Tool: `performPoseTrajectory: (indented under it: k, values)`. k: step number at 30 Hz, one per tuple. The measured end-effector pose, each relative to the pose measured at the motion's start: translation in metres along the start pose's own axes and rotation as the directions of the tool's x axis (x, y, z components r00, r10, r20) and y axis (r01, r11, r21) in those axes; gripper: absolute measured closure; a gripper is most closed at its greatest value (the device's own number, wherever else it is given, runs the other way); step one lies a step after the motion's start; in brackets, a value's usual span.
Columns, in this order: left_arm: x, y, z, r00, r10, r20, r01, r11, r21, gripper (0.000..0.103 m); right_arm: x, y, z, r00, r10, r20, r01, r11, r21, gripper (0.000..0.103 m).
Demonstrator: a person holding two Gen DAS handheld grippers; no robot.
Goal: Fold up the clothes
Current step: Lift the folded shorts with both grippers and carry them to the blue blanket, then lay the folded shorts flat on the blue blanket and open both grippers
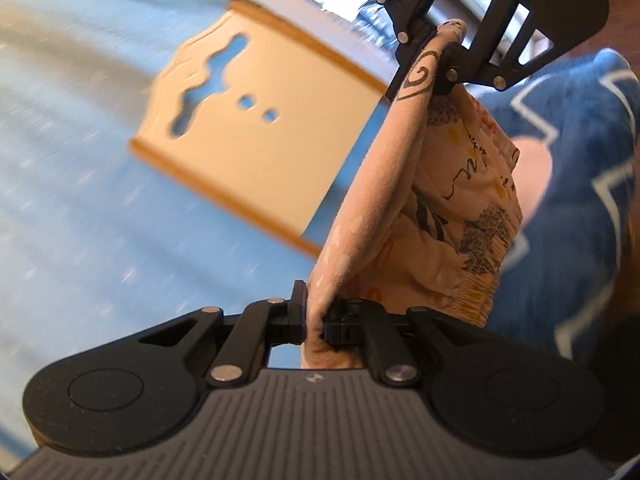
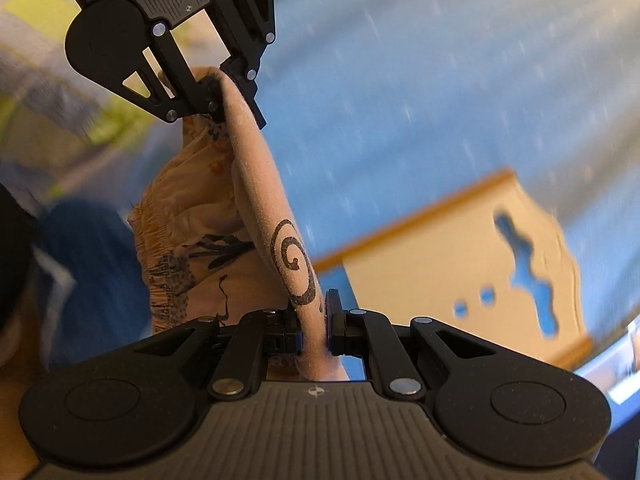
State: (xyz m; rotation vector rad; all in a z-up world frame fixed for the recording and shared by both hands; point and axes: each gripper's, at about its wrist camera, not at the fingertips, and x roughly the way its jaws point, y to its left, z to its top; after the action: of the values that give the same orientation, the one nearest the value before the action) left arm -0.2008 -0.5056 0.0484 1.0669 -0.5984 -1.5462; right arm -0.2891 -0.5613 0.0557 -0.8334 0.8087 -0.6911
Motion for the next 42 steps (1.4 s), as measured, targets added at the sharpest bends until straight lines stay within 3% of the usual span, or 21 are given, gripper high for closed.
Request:
performPoseTrajectory:
  k: [6,8,11,14,16,21,26,29,31,32,33,42]
  values:
    - [0.071,0.012,0.049,0.996,0.048,0.076,-0.046,0.999,-0.016,0.096,0.038,-0.044,-0.027,0.985,-0.169,-0.037,0.168,0.986,-0.023,0.095]
    - [0.084,0.004,0.051,0.996,0.015,0.087,-0.013,1.000,-0.015,0.097,0.043,-0.038,-0.040,0.985,-0.164,-0.056,0.164,0.986,-0.005,0.095]
    - [0.100,-0.038,0.035,0.990,-0.133,0.049,0.132,0.991,0.026,0.096,0.051,0.004,-0.074,0.991,-0.060,-0.117,0.063,0.998,0.022,0.095]
    - [0.115,-0.097,0.011,0.962,-0.271,-0.028,0.272,0.958,0.086,0.094,0.058,0.057,-0.102,0.981,0.071,-0.179,-0.066,0.997,0.033,0.096]
    - [0.119,-0.122,0.001,0.949,-0.309,-0.059,0.314,0.943,0.110,0.093,0.056,0.088,-0.114,0.970,0.131,-0.203,-0.132,0.991,0.010,0.096]
    - [0.111,-0.120,-0.012,0.958,-0.282,-0.050,0.286,0.954,0.090,0.087,0.036,0.094,-0.129,0.970,0.113,-0.216,-0.110,0.994,0.026,0.074]
    - [0.097,-0.125,-0.025,0.971,-0.235,-0.044,0.239,0.961,0.142,0.085,0.009,0.094,-0.142,0.971,0.086,-0.224,-0.085,0.996,0.013,0.074]
    - [0.088,-0.131,-0.027,0.968,-0.245,-0.047,0.249,0.959,0.132,0.093,0.009,0.094,-0.142,0.971,0.096,-0.218,-0.098,0.995,0.003,0.075]
    - [0.087,-0.131,-0.029,0.964,-0.261,-0.055,0.266,0.956,0.121,0.097,0.011,0.093,-0.142,0.966,0.125,-0.227,-0.121,0.992,0.033,0.082]
    - [0.087,-0.131,-0.030,0.962,-0.267,-0.056,0.272,0.955,0.120,0.097,0.011,0.093,-0.142,0.963,0.141,-0.231,-0.133,0.990,0.050,0.093]
    - [0.086,-0.132,-0.030,0.961,-0.269,-0.057,0.274,0.954,0.122,0.097,0.012,0.093,-0.142,0.960,0.152,-0.235,-0.140,0.988,0.066,0.094]
    - [0.086,-0.128,-0.031,0.951,-0.301,-0.069,0.307,0.947,0.097,0.097,0.020,0.099,-0.142,0.950,0.157,-0.271,-0.129,0.985,0.116,0.092]
